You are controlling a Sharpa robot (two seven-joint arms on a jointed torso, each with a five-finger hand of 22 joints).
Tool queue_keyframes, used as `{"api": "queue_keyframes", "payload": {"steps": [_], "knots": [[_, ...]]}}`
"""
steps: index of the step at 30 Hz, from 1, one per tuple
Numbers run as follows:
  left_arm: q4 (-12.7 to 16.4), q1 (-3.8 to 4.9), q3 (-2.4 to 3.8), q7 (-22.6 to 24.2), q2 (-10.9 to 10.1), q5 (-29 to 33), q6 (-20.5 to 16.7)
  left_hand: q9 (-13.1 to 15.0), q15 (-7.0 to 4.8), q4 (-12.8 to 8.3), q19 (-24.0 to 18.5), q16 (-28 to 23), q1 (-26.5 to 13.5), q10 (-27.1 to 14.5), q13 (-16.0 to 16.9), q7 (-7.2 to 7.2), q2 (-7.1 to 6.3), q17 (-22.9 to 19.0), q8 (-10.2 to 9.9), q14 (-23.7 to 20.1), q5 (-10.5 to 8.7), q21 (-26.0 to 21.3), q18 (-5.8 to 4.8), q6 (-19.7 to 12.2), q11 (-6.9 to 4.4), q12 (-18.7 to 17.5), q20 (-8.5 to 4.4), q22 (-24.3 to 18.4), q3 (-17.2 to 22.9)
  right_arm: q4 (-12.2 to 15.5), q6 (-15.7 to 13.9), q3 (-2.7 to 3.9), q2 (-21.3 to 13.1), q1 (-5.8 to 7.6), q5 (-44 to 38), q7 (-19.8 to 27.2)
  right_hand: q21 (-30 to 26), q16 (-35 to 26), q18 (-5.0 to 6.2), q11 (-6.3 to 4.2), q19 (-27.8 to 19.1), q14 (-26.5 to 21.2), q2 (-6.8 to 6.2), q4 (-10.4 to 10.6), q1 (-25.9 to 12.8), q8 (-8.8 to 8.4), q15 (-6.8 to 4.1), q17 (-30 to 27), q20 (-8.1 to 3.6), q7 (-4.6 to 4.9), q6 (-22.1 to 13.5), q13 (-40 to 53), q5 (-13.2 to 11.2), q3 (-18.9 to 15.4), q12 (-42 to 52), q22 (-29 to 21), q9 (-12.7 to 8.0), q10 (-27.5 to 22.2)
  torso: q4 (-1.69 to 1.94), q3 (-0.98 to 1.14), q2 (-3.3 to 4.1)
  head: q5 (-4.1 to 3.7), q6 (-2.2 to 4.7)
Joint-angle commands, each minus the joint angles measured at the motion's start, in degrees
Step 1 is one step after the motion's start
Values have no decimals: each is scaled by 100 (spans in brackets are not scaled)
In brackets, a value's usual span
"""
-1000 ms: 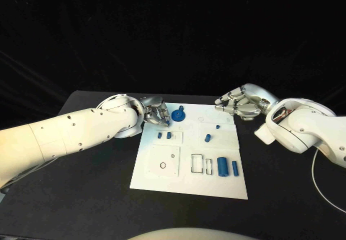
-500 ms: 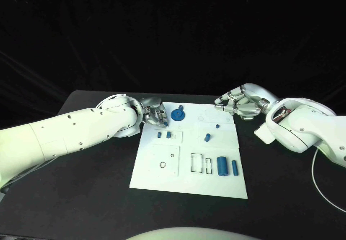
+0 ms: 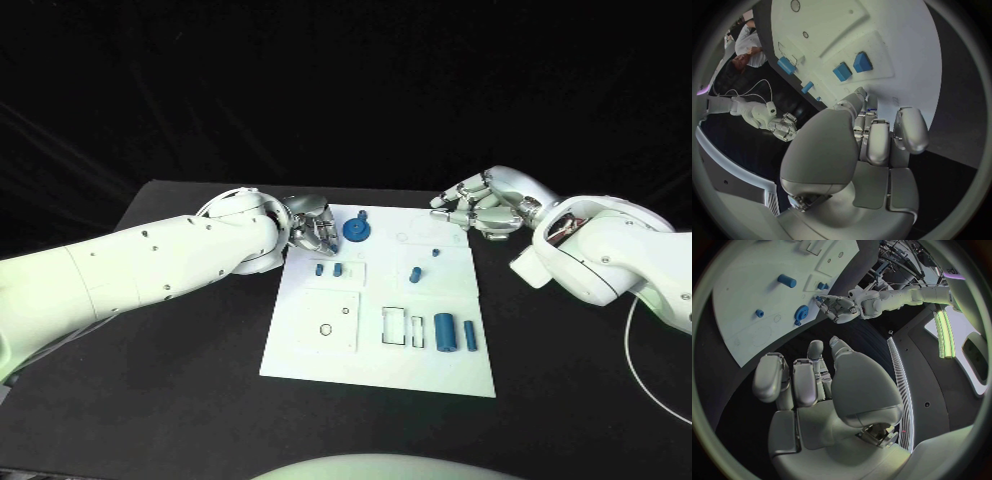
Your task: Assemble the parts on the task board
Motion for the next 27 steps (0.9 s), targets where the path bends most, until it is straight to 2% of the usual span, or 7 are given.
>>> {"api": "queue_keyframes", "payload": {"steps": [1, 9, 16, 24, 27], "knots": [[-16, -3, 1, -4, 28, -54, 121, 6, -14, -5, -4, -16, -71, 33, 0, 35, -15, -9, -3, 35, -1, -20, -107, 21, 26, -35, 17, 103, 26, 11, 58, 1, -1, -4, -19, 9, -14, -21, 61, -27, 2, 169, 44, 3, 5, 22, 23, -1, -17, 8, -18, 7, 17, -24, 18, 5, 7, 7, 0, -2, 3, -5, 4], [-68, -6, 0, -65, 74, -51, 188, -11, -5, -8, -22, -20, -103, 19, -3, 56, -35, -24, -41, 28, -12, -54, -100, -9, 40, -78, 21, 91, 41, 11, 58, 1, 0, -4, -19, 10, -14, -21, 61, -27, 2, 169, 44, 3, 5, 22, 23, -1, -17, 8, -18, 7, 17, -24, 18, 5, 7, 7, -3, -3, 4, -2, -10], [-77, -8, 0, -128, 79, -14, 233, -149, 91, -3, -69, -47, -200, -125, -21, 216, -145, -113, -317, -6, -41, -134, -94, -389, 165, -232, 86, 70, 93, 7, 56, 1, -2, -4, -19, 10, -14, -21, 61, -27, 2, 169, 44, 3, 5, 22, 23, -1, -17, 8, -18, 7, 17, -24, 18, 5, 7, 7, 4, -3, -2, -12, -24], [-49, -8, 0, -137, 40, 3, 211, -257, 152, -7, -112, -79, -261, -205, -25, 303, -259, -211, -471, -44, -43, -229, -75, -610, 241, -321, 145, 35, 129, 3, 45, 1, -8, -4, -19, 13, -14, -21, 61, -27, 2, 169, 44, 3, 5, 22, 23, -1, -17, 8, -18, 7, 17, -24, 18, 5, 7, 7, 0, -4, -4, -10, -26], [-41, -8, 0, -117, 21, 15, 158, -296, 168, -12, -129, -88, -275, -236, -25, 317, -286, -243, -502, -59, -43, -266, -66, -700, 259, -349, 163, 21, 149, -2, -13, 0, -14, -4, -18, 43, -21, -18, 62, -27, 1, 174, 51, 16, 4, 24, 22, 7, -18, 7, -18, -9, 19, -46, 10, -4, 9, 0, 3, -5, -4, -51, -14]]}}
